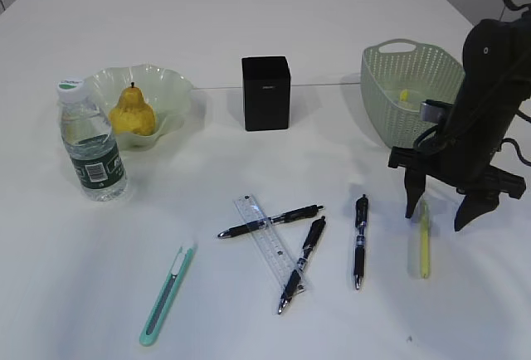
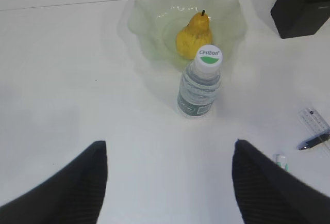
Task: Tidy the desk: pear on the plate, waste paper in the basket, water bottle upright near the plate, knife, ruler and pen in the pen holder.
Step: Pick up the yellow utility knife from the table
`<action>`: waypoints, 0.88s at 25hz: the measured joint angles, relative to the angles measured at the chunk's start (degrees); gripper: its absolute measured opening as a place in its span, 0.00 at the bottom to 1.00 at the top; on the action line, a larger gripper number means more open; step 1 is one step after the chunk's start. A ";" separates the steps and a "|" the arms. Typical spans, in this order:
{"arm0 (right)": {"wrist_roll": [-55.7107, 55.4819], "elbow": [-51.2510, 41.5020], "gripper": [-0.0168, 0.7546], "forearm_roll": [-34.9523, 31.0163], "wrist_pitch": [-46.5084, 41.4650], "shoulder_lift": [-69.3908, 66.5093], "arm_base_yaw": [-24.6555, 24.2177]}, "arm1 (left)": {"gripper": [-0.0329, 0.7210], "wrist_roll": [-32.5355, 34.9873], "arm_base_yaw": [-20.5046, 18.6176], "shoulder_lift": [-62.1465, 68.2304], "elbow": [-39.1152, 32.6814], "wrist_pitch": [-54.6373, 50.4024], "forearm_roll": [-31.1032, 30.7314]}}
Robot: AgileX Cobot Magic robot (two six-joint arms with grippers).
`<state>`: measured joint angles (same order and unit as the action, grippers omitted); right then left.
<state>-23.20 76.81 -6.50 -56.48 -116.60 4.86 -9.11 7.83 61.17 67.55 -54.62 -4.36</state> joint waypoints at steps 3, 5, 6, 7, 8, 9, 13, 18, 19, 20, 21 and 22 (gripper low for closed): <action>0.00 0.00 0.71 0.00 0.08 -0.14 0.28 | 0.75 0.00 0.00 0.00 0.00 0.00 0.00; 0.00 0.00 0.71 0.00 0.25 -0.34 0.64 | 0.75 0.00 0.00 0.00 0.00 0.00 0.00; 0.00 0.00 0.71 0.00 0.23 -0.63 0.77 | 0.75 0.00 0.00 0.00 0.00 0.00 0.00; 0.00 0.00 0.71 0.00 0.23 -1.02 1.17 | 0.75 0.00 0.00 0.00 0.00 0.00 0.00; 0.00 0.00 0.71 0.00 0.27 -1.29 1.50 | 0.75 0.00 0.00 0.00 0.00 0.00 0.00; 0.00 0.00 0.71 0.00 0.36 -1.67 1.78 | 0.75 0.00 0.00 0.00 0.00 0.00 0.00; 0.00 0.00 0.71 0.00 0.40 -2.51 2.26 | 0.75 0.00 0.00 0.00 0.00 0.00 0.00; 0.00 0.00 0.71 0.53 1.34 -2.50 2.38 | 0.75 0.00 0.00 0.00 0.00 0.00 0.00; 0.00 0.00 0.71 0.53 1.47 -2.50 2.38 | 0.75 0.00 0.00 0.00 0.00 0.00 0.00; 0.00 0.00 0.71 0.53 1.59 -2.50 2.38 | 0.75 0.00 0.00 0.00 0.00 0.00 0.00; 0.00 0.00 0.71 0.53 1.71 -2.50 2.38 | 0.75 0.00 0.00 0.00 0.00 0.00 0.00; 0.00 0.00 0.71 0.53 1.83 -2.50 2.38 | 0.75 0.00 0.00 0.00 0.00 0.00 0.00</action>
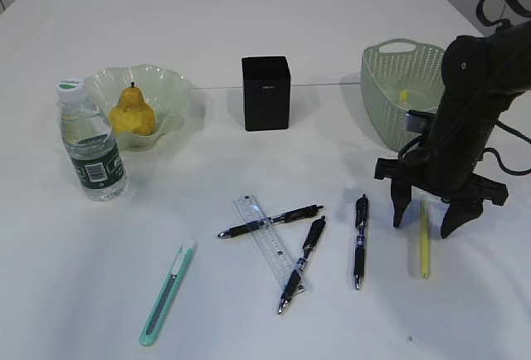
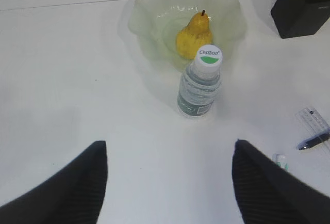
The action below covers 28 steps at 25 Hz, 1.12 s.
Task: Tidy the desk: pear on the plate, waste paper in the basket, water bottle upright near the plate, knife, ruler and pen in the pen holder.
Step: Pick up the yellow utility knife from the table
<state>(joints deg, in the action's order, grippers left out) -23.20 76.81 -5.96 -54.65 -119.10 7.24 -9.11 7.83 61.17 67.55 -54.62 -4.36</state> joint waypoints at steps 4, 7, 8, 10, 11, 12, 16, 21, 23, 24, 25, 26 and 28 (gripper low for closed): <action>0.00 0.00 0.71 0.09 0.12 0.00 0.00 | 0.75 0.00 0.00 0.00 0.00 0.00 0.00; 0.00 0.00 0.71 0.09 0.12 0.00 0.00 | 0.75 0.00 0.00 0.00 0.00 0.00 0.00; 0.00 0.00 0.71 0.09 0.12 0.00 0.00 | 0.75 0.00 0.00 0.00 0.00 0.00 0.00; 0.00 0.00 0.71 0.09 0.22 0.00 0.00 | 0.75 0.00 0.00 0.00 0.00 0.00 0.00; 0.00 0.00 0.71 0.12 0.25 0.00 0.00 | 0.75 0.00 0.00 0.00 0.00 0.00 0.00; 0.00 0.00 0.71 0.23 0.35 0.00 0.00 | 0.75 0.00 0.00 0.00 0.00 0.00 0.00; 0.00 0.00 0.71 1.30 0.35 0.00 0.00 | 0.74 0.00 0.00 0.00 0.00 -0.23 0.00; 0.00 0.00 0.71 2.80 0.35 0.00 0.00 | 0.74 0.00 0.00 0.00 0.00 -1.56 0.00; 0.00 0.00 0.71 3.31 0.35 0.00 0.00 | 0.74 0.00 0.00 0.00 0.00 -1.74 0.00; 0.00 0.00 0.71 3.40 0.35 0.00 0.00 | 0.74 0.00 0.00 0.00 0.00 -1.85 0.00; 0.00 0.00 0.71 3.66 0.35 0.00 0.00 | 0.74 0.00 0.00 0.00 0.00 -1.96 0.00; 0.00 0.00 0.71 3.91 0.46 0.00 0.00 | 0.74 0.00 0.00 0.00 0.00 -2.04 0.00; 0.00 0.00 0.71 4.30 0.45 0.00 0.00 | 0.74 0.00 0.00 0.00 0.00 -2.43 0.00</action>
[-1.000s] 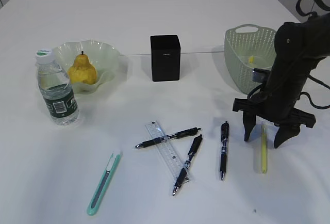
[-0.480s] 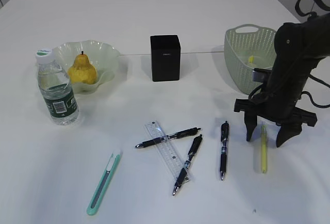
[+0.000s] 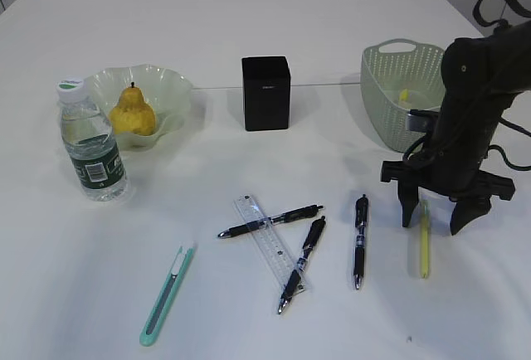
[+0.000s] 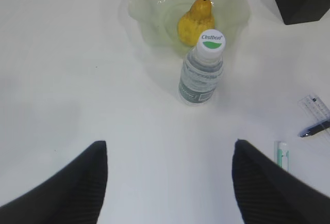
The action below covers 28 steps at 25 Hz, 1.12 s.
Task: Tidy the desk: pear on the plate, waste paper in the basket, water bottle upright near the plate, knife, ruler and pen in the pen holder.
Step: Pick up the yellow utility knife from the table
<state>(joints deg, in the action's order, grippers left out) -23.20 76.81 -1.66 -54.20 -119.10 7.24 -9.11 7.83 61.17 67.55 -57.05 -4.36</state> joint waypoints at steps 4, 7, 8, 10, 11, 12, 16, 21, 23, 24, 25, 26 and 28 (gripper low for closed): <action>0.00 0.00 0.71 0.62 0.00 0.00 0.00 | 0.74 0.00 0.00 0.00 0.00 -0.10 0.00; 0.00 0.00 0.71 0.62 0.34 0.00 0.00 | 0.74 0.00 0.00 0.00 0.00 -0.10 0.00; 0.00 0.00 0.71 0.66 0.58 0.00 0.00 | 0.74 0.00 0.00 0.00 0.00 -0.10 0.00; 0.00 0.00 0.71 0.66 0.80 0.00 0.00 | 0.74 0.00 0.00 0.00 0.00 -0.19 0.00; 0.00 0.00 0.71 0.66 0.80 0.00 0.00 | 0.74 0.00 0.00 0.00 0.00 -0.19 0.00; 0.00 0.00 0.71 0.66 0.80 0.00 0.00 | 0.74 0.00 0.00 0.00 0.00 -0.19 0.00; 0.00 0.00 0.71 0.66 0.91 0.00 0.00 | 0.74 0.00 0.00 0.00 0.00 -0.19 0.00; 0.00 0.00 0.71 0.66 0.91 0.00 0.00 | 0.74 0.00 0.00 0.00 0.00 -0.19 0.00; 0.00 0.00 0.67 0.66 0.91 0.00 0.00 | 0.74 0.00 0.00 0.00 0.00 -0.31 0.00; 0.00 0.00 0.67 0.66 0.91 0.00 0.00 | 0.74 0.00 0.00 0.00 0.00 -0.31 0.00; 0.00 0.00 0.63 0.66 0.91 0.00 0.00 | 0.74 0.00 0.00 0.00 0.00 -0.42 0.00; 0.00 0.00 0.59 0.66 0.91 0.00 0.00 | 0.74 0.00 0.00 0.00 0.00 -0.42 0.00; 0.00 0.00 0.53 0.66 0.91 0.00 0.00 | 0.74 0.00 0.00 0.00 0.00 -0.42 0.00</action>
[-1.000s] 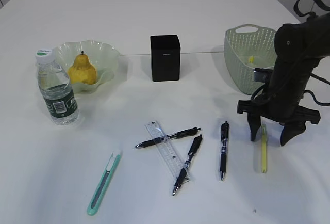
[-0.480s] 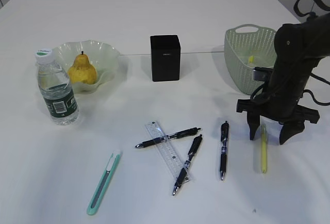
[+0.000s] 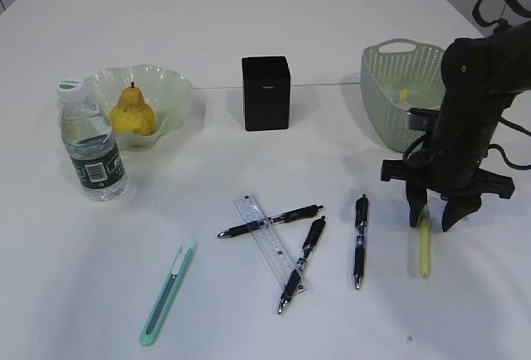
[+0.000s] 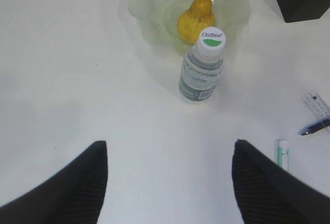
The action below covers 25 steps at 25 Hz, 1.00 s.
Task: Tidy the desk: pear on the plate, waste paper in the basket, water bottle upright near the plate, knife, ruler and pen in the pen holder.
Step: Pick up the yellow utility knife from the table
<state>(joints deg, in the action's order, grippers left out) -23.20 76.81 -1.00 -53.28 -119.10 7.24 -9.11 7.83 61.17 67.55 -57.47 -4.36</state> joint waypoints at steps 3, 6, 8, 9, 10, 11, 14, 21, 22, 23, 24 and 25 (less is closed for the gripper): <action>0.00 0.00 0.46 0.00 -0.20 0.00 0.00 | 0.74 0.00 0.00 0.00 0.00 0.00 0.00; 0.00 0.00 0.40 0.00 -0.20 0.00 0.00 | 0.74 0.00 0.00 0.00 0.00 0.00 0.00; 0.00 0.00 0.36 -0.11 -0.25 0.00 0.00 | 0.74 0.00 0.00 0.00 0.00 0.00 0.00; 0.00 0.00 0.34 -0.12 -0.34 0.00 0.00 | 0.74 0.00 0.00 0.00 0.00 0.00 0.00; 0.00 0.00 0.32 -0.21 -0.44 0.00 0.00 | 0.74 0.00 0.00 0.00 0.00 0.00 0.00; 0.00 0.00 0.31 -0.21 -0.38 0.00 0.00 | 0.74 0.00 0.00 0.00 0.00 0.00 0.00; 0.00 0.00 0.26 -0.21 -0.38 0.00 0.00 | 0.74 0.00 0.00 0.00 0.00 0.00 0.00; 0.00 0.00 0.19 -0.21 -0.59 0.00 0.00 | 0.74 0.00 0.00 0.00 0.00 0.00 0.00; 0.00 0.00 0.19 -0.21 -0.59 0.00 0.00 | 0.74 0.00 0.00 0.00 0.00 0.00 0.00; 0.00 0.00 0.19 -0.21 -0.59 0.00 0.00 | 0.74 0.00 0.00 0.00 0.00 0.00 0.00; 0.00 0.00 0.19 -0.21 -0.59 0.00 0.00 | 0.74 0.00 0.00 0.00 0.00 0.00 0.00; 0.00 0.00 0.19 -0.21 -0.82 0.00 0.00 | 0.74 0.00 0.00 0.00 0.00 0.00 0.00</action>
<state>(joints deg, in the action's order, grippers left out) -23.20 76.81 -1.21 -54.11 -119.10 7.24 -9.11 7.83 61.17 67.55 -57.47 -4.36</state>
